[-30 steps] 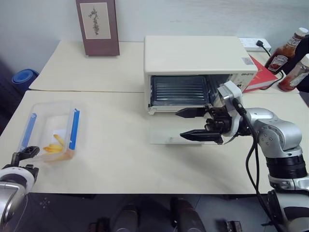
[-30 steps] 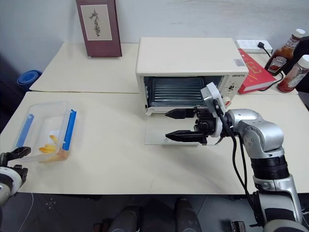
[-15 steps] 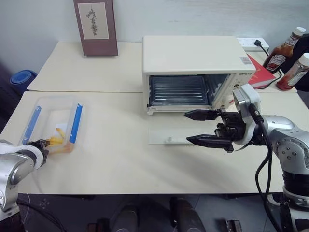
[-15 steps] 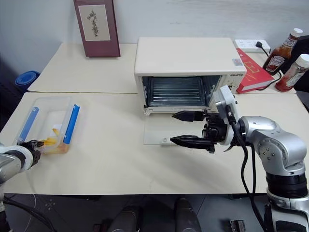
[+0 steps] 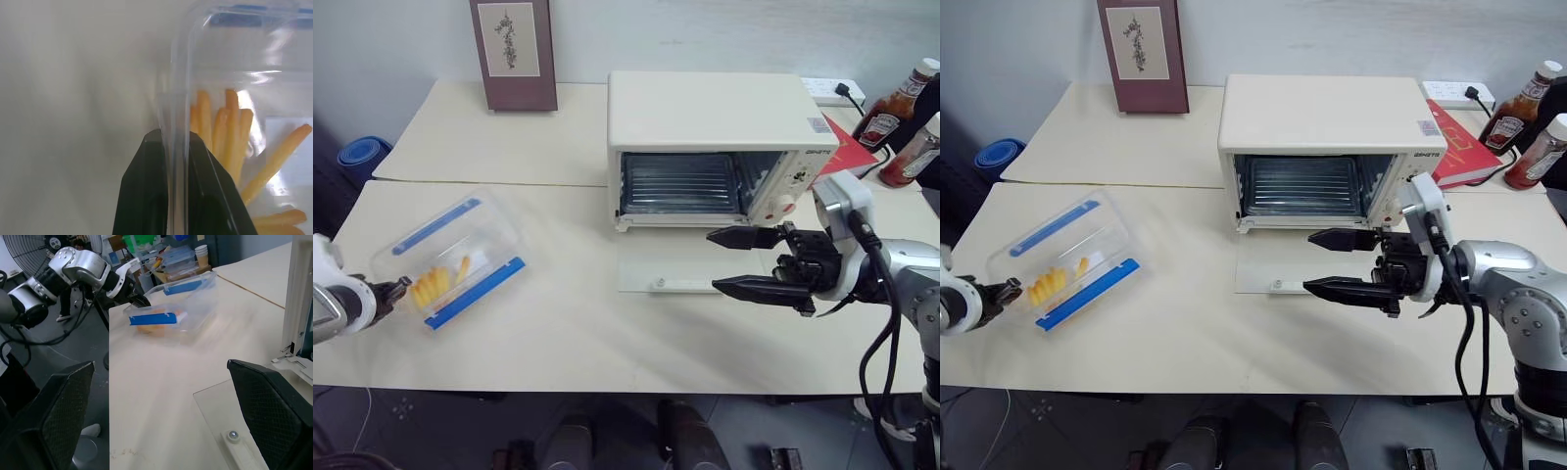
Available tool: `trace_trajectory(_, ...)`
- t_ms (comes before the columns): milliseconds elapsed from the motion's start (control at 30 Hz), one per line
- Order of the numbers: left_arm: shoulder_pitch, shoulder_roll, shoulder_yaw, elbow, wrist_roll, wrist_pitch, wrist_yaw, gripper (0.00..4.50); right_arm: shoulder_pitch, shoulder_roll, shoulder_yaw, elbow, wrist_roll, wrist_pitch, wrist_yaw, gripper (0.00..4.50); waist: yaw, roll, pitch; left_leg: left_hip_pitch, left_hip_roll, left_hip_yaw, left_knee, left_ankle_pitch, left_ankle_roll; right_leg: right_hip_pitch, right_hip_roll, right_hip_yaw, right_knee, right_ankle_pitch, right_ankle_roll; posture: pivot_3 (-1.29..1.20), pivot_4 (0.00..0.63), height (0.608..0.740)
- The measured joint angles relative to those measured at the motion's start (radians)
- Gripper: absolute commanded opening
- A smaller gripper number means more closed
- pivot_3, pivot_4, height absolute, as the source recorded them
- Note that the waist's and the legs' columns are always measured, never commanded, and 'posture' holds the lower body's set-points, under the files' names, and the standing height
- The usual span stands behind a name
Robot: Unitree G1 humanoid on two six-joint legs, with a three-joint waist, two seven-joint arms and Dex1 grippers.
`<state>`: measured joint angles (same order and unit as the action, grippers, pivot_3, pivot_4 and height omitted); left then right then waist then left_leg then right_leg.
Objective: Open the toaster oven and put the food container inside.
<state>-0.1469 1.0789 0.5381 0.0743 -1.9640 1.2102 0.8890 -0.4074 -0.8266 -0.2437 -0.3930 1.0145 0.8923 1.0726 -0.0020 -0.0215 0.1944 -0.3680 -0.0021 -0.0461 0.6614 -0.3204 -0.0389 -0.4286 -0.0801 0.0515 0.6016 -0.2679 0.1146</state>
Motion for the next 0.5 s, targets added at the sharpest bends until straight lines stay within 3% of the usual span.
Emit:
trace_trajectory(167,-0.169,0.016,-0.222,0.014,0.003,0.113,-0.191,0.06,0.062,-0.005,-0.038,-0.030,-0.005,-0.003,-0.057,4.50,0.000,-0.001,0.000,-0.003,0.001,-0.001,-0.003,0.000,-0.001,-0.004,0.000,-0.001,0.001,0.006,0.011,0.00,0.150,0.740)
trace_trajectory(367,-0.475,0.034,-0.444,0.022,0.004,0.142,-0.259,0.06,0.161,-0.031,-0.165,-0.101,0.030,-0.008,-0.129,4.50,0.001,-0.001,0.000,-0.002,0.001,-0.001,-0.008,0.002,-0.004,-0.005,0.000,-0.001,-0.001,0.007,0.012,0.00,0.150,0.740)
trace_trajectory(500,-0.680,-0.047,-0.606,0.068,0.005,0.164,-0.261,0.06,0.288,-0.042,-0.280,-0.166,0.060,0.000,-0.182,4.50,0.004,-0.001,0.000,-0.003,0.000,-0.001,-0.009,0.003,-0.005,-0.005,0.000,-0.001,-0.001,0.007,0.013,0.00,0.150,0.740)
